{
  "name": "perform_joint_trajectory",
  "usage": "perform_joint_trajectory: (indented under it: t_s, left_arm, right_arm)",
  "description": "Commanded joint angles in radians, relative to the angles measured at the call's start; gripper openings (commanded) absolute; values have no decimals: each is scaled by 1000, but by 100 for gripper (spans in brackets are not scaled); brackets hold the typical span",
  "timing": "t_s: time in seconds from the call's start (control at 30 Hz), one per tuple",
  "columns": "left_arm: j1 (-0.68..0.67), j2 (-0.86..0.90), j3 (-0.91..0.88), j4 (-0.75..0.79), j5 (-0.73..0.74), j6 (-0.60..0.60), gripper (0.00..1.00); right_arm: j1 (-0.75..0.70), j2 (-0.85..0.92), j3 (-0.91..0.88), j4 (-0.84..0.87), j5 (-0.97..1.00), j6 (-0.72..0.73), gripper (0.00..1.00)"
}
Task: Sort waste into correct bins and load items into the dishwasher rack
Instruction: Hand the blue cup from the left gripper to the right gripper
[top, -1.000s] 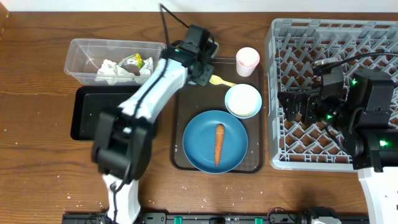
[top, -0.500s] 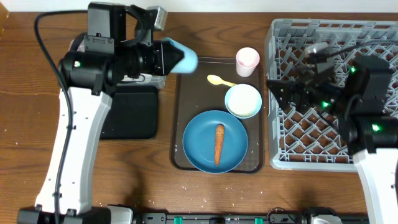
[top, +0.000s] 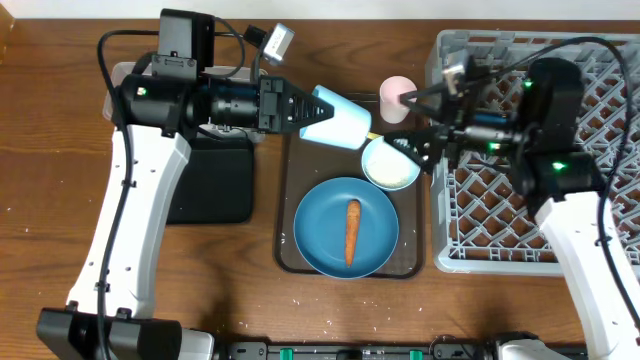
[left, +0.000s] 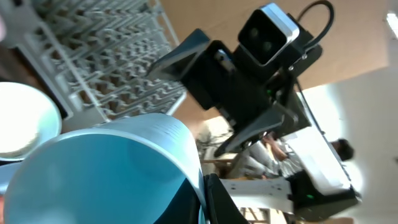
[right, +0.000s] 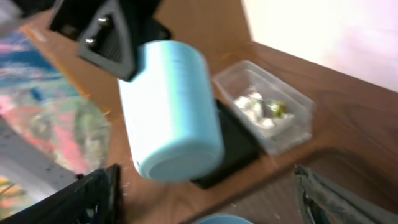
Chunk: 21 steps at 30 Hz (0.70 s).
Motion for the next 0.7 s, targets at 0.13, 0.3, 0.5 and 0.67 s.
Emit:
perform_joint_trajectory:
  t_s: [0.13, 0.3, 0.5, 0.67]
  left_arm:
    - [-2, -7, 1, 9, 93, -57, 6]
    - [-2, -7, 1, 44, 96, -120, 6]
    - [-2, -7, 1, 46, 96, -122, 6]
    - [-2, -7, 1, 46, 96, -122, 7]
  right_arm:
    - [101, 2, 14, 93, 17, 74, 89]
    - [151, 16, 14, 101, 82, 92, 77]
    - [187, 27, 14, 131, 92, 92, 57]
    - [192, 27, 14, 173, 92, 117, 42]
